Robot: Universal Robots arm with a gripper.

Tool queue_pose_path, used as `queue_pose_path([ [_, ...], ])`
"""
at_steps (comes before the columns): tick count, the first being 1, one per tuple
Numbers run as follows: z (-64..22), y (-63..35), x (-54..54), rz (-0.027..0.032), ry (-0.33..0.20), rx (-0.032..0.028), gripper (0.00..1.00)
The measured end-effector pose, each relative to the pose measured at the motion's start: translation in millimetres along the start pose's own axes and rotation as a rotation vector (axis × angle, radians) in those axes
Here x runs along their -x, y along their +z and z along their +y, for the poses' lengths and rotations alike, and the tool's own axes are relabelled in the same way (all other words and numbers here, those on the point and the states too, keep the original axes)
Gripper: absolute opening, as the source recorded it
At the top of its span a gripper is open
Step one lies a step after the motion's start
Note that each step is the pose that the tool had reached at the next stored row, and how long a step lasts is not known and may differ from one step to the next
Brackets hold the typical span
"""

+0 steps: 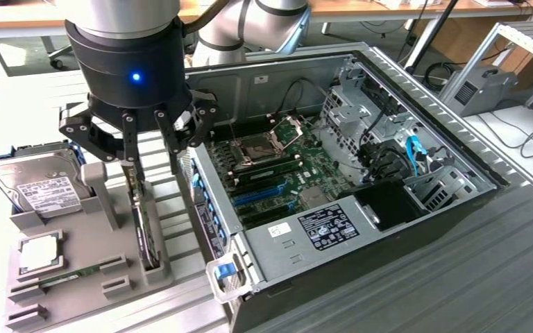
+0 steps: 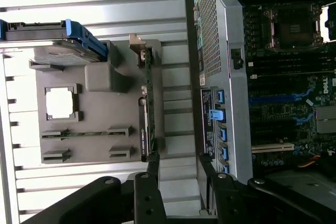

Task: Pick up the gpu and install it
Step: 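Pick up the gpu and move the gpu toward the slot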

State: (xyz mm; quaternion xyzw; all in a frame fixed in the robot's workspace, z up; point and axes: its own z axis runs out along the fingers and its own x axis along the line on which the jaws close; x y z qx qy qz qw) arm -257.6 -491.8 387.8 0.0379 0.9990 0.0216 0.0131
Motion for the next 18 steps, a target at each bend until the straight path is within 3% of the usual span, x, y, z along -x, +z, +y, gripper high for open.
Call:
queue_pose_path([
  [18,-0.4,7.7,-1.4,0.0001,0.0,-0.0001,0.42],
])
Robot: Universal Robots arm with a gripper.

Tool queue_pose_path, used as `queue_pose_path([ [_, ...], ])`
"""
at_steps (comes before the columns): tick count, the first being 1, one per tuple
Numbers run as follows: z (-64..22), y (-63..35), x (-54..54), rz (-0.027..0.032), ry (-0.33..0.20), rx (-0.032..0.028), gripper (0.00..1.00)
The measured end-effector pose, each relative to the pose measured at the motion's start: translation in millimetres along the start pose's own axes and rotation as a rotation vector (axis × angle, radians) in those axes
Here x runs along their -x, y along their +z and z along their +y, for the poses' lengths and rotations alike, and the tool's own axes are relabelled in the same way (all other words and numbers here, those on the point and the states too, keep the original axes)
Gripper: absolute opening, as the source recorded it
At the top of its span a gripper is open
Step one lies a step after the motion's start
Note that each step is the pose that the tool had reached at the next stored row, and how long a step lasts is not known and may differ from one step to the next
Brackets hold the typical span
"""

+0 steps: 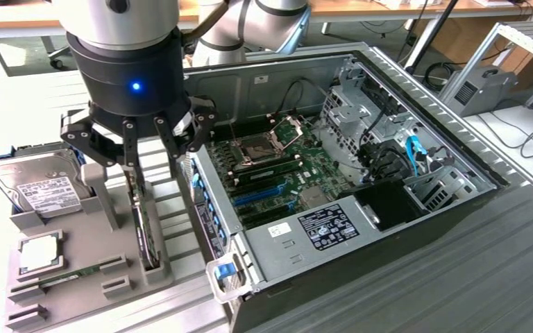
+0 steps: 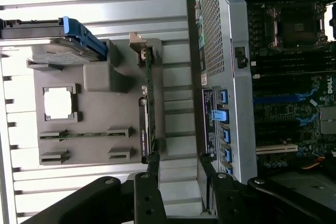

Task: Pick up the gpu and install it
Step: 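Pick up the gpu and move the gpu toward the slot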

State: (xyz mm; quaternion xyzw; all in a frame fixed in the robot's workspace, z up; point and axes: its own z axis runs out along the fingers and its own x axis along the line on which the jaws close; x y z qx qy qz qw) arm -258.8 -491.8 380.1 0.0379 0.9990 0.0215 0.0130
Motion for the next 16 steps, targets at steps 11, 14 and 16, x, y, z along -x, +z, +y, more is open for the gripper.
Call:
queue_pose_path([
  [11,-0.2,3.8,-0.1,0.0,0.0,0.0,0.42],
  [14,-0.2,4.6,-0.1,0.0,0.0,0.0,0.42],
  [16,-0.2,5.2,-0.1,0.0,0.0,0.0,0.42],
])
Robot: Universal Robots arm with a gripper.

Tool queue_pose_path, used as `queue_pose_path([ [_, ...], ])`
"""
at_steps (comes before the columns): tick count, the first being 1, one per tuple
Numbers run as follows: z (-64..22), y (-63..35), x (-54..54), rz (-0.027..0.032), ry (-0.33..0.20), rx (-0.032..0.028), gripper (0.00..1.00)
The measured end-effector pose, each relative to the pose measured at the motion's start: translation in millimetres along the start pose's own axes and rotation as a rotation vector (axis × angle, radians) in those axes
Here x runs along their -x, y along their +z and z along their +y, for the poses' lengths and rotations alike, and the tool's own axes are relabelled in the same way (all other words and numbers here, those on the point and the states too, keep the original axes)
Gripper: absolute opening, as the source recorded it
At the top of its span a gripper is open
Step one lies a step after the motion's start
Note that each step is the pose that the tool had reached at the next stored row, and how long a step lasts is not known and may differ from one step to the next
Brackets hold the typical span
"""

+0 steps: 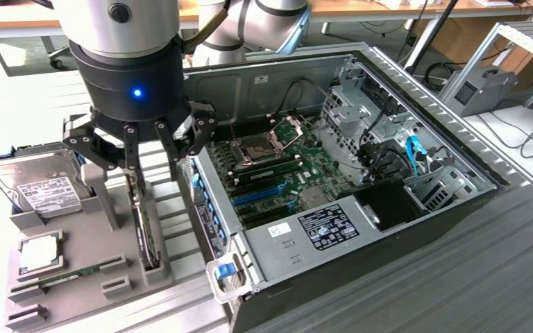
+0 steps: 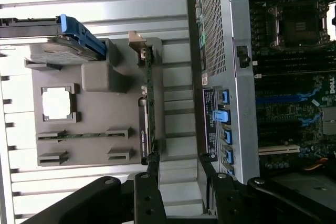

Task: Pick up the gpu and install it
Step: 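Pick up the gpu and move the gpu toward the slot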

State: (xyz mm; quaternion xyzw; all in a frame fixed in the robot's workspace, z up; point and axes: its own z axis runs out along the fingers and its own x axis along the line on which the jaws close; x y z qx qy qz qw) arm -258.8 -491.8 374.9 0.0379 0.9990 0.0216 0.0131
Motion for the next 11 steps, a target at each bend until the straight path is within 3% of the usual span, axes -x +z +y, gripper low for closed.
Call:
queue_pose_path([
  [11,-0.2,3.5,-0.1,0.0,0.0,0.0,0.42],
])
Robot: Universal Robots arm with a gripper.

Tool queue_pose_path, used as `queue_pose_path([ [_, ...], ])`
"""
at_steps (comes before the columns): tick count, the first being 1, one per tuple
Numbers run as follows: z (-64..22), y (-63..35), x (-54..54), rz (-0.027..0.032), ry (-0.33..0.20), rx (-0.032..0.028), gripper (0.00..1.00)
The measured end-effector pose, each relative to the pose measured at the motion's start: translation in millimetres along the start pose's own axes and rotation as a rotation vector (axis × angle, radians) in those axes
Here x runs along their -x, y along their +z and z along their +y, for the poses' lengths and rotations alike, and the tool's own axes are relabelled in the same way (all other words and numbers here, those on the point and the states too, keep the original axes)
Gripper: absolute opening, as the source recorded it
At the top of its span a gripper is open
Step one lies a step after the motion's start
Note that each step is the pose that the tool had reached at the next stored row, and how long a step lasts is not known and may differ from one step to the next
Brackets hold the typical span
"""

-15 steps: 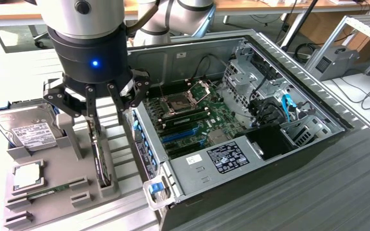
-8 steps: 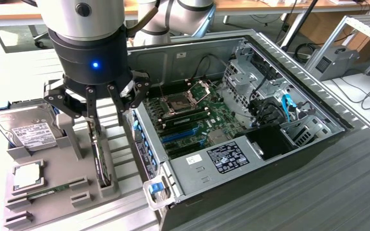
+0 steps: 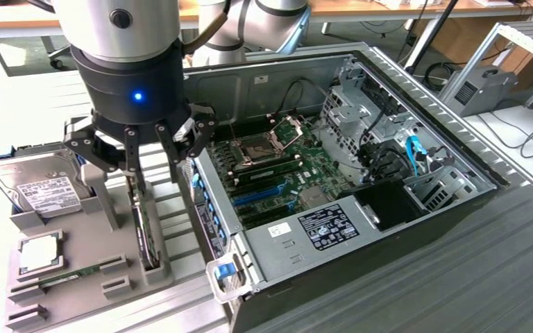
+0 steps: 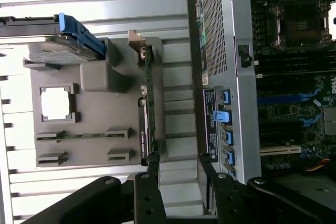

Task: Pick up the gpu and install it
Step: 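Pick up the gpu and move the gpu toward the slot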

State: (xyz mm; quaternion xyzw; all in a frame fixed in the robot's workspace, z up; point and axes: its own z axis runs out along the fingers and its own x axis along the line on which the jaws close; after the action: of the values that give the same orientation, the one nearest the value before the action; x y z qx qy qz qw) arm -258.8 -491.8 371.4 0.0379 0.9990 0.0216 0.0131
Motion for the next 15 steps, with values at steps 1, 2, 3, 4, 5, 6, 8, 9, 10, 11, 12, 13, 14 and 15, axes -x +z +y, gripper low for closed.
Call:
queue_pose_path([
  [1,0.0,0.3,0.0,0.0,0.0,0.0,0.42],
  [2,0.0,0.6,0.0,0.0,0.0,-0.0001,0.42],
  [3,0.0,0.9,0.0,0.0,0.0,0.0,0.42],
  [4,0.0,1.1,0.0,0.0,0.0,0.0,0.42],
  [5,-0.1,1.4,0.0,-0.0001,0.0,0.0001,0.42],
  [6,-0.1,1.7,0.0,-0.0001,0.0,0.0,0.42],
  [8,-0.1,2.1,0.0,0.0,0.0,-0.0001,0.42],
  [9,-0.1,2.5,-0.1,0.0,0.0,0.0,0.42],
  [10,-0.1,2.8,-0.1,0.0,0.0,0.0,0.42],
  [11,-0.1,3.1,-0.1,0.0,0.0,0.0,0.42],
  [12,-0.2,3.6,-0.1,0.0,0.0,0.0,0.42],
  [13,-0.2,3.8,-0.1,0.0,0.0,0.0,0.42],
  [14,-0.2,4.1,-0.1,-0.0001,0.0,0.0,0.42],
  [15,-0.2,4.4,-0.1,0.0,0.0,0.0,0.42],
])
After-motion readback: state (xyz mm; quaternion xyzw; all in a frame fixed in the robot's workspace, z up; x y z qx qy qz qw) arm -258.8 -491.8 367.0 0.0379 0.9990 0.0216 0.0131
